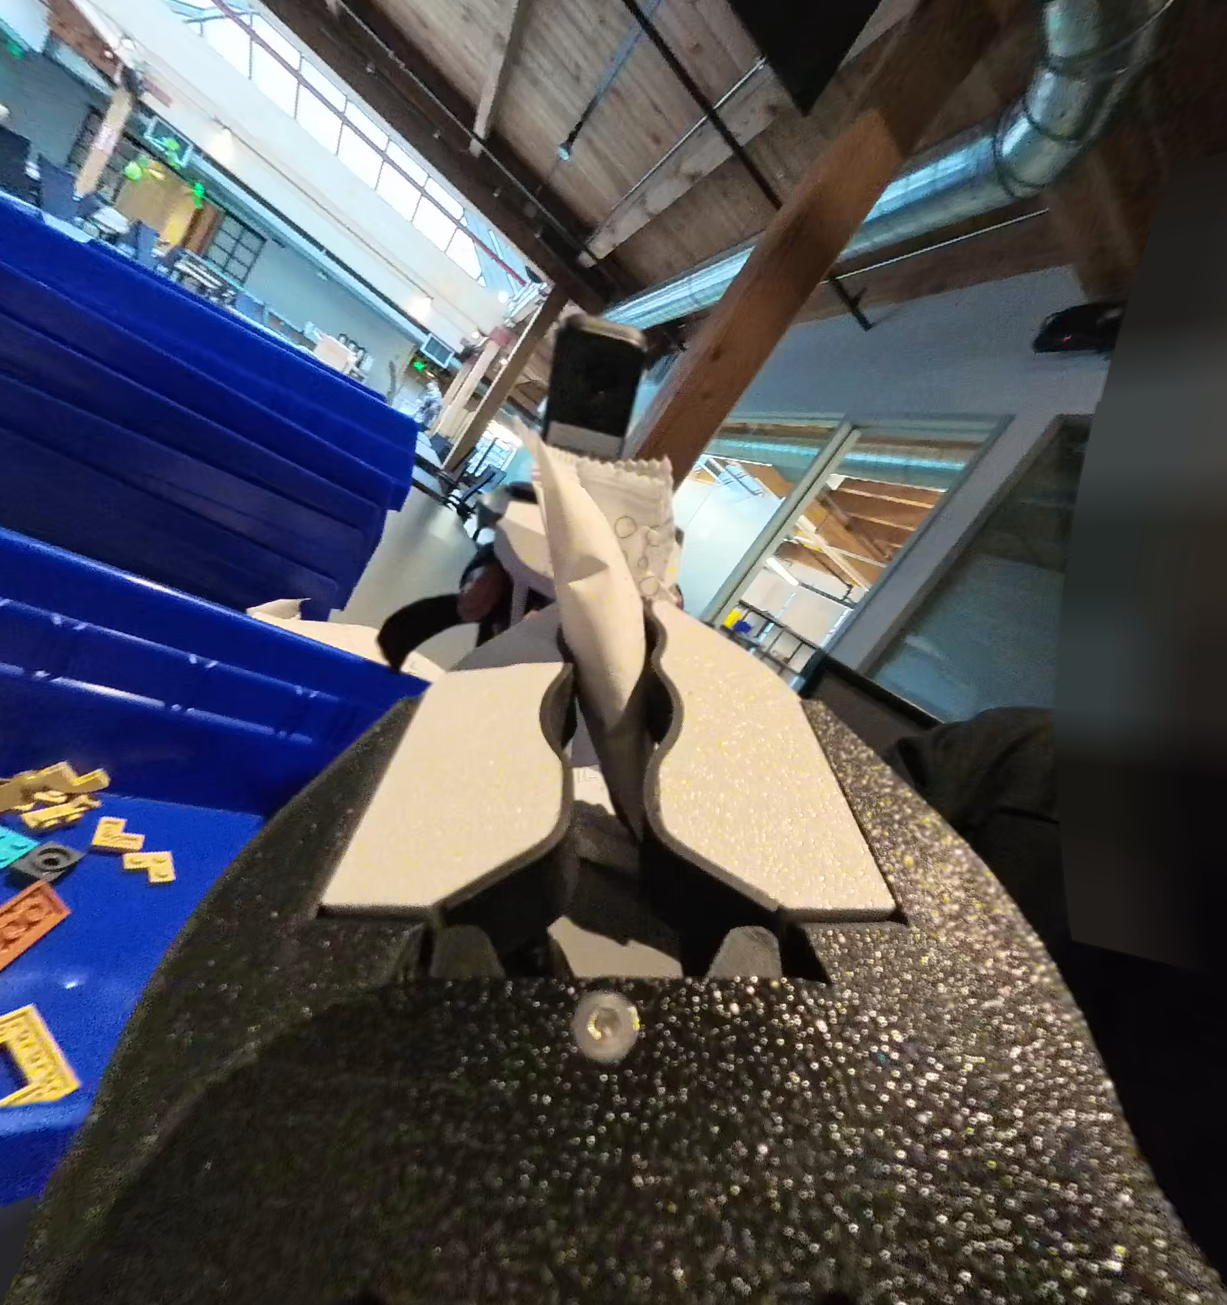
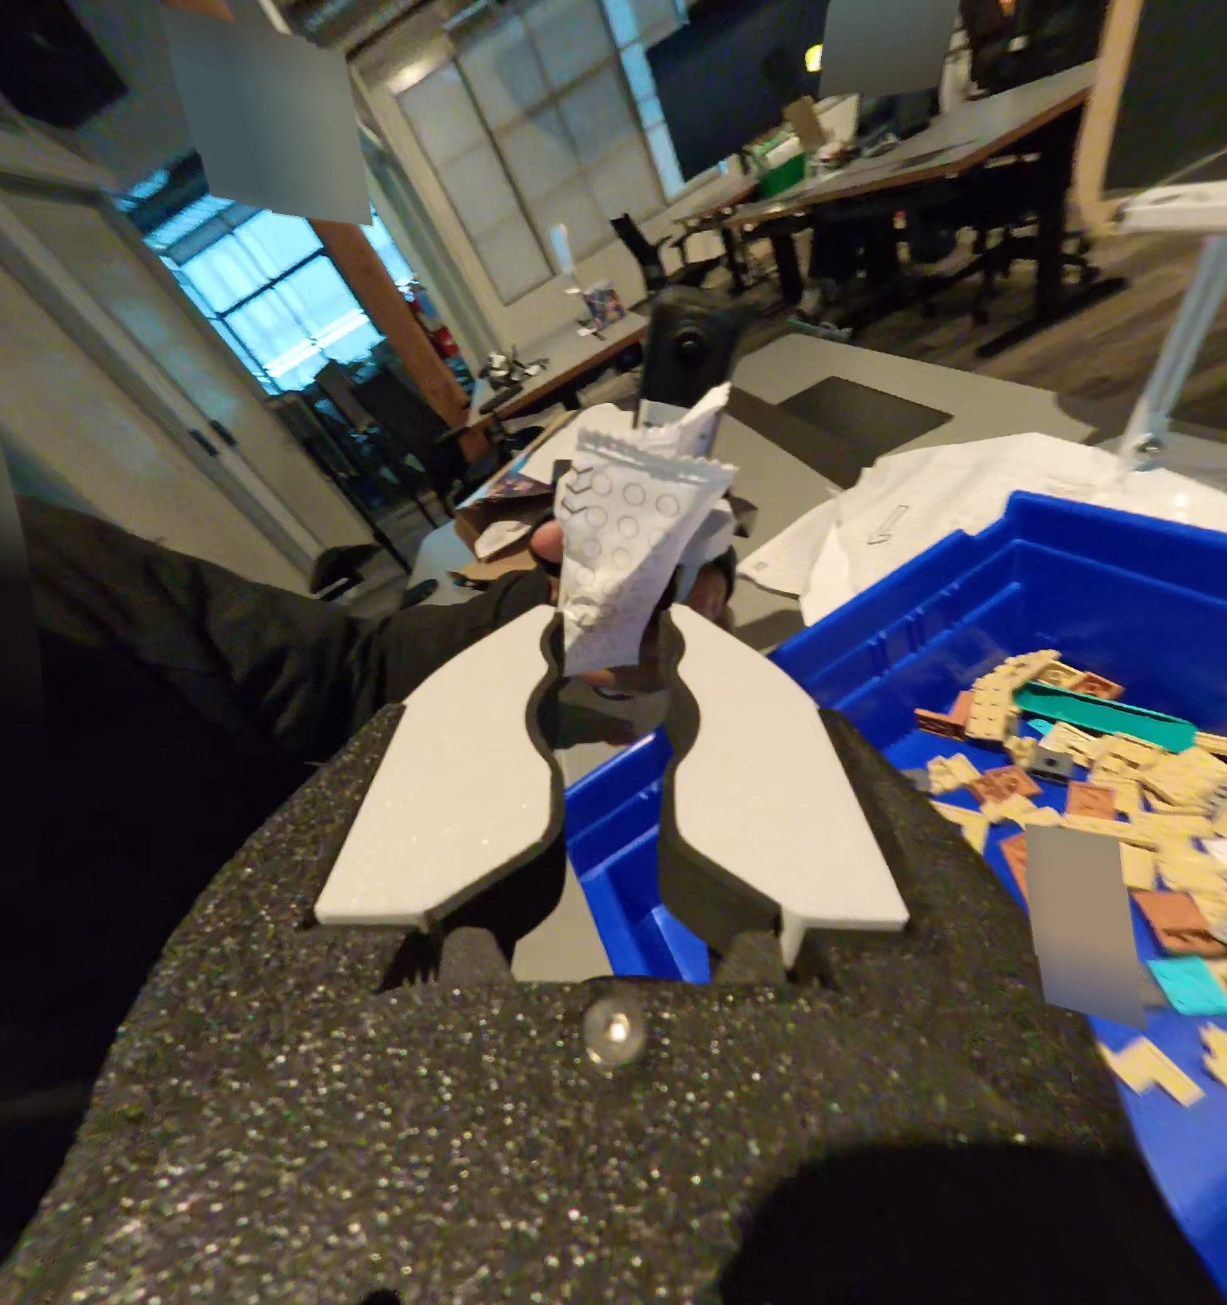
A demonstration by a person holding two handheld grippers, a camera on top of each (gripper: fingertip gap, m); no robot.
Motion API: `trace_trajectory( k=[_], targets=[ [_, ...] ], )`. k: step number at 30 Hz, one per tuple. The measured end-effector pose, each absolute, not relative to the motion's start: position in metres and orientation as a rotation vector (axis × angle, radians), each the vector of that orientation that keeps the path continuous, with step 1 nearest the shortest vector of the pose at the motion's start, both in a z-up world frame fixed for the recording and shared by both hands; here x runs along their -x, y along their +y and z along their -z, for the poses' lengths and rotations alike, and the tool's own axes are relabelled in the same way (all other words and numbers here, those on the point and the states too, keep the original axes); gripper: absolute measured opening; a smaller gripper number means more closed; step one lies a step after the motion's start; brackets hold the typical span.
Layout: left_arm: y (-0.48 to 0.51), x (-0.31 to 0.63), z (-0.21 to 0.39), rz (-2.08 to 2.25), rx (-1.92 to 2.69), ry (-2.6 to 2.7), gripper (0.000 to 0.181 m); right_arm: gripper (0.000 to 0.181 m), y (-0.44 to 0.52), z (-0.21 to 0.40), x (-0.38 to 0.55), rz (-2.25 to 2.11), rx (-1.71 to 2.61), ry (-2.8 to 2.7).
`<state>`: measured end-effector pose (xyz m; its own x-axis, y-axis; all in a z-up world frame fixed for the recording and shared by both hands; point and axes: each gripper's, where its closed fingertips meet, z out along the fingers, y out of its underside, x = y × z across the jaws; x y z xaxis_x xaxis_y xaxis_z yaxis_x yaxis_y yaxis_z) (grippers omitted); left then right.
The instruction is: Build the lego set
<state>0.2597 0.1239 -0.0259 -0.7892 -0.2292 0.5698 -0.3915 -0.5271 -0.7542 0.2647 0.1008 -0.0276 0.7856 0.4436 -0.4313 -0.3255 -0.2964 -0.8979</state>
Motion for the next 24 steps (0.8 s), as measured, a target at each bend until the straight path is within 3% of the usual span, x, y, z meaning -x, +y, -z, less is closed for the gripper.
trace_trajectory(
  k=[7,24],
  targets=[
    [0.117,-0.257,0.024,-2.465,-0.942,-1.446,0.015,0.009,0.109,0.025,-0.254,-0.844,1.621,-0.127],
    [0.138,-0.27,0.026,-2.596,-1.059,-1.425,0.015,0.0,0.121,0.038,-0.279,-0.552,1.764,0.023]
  ],
)
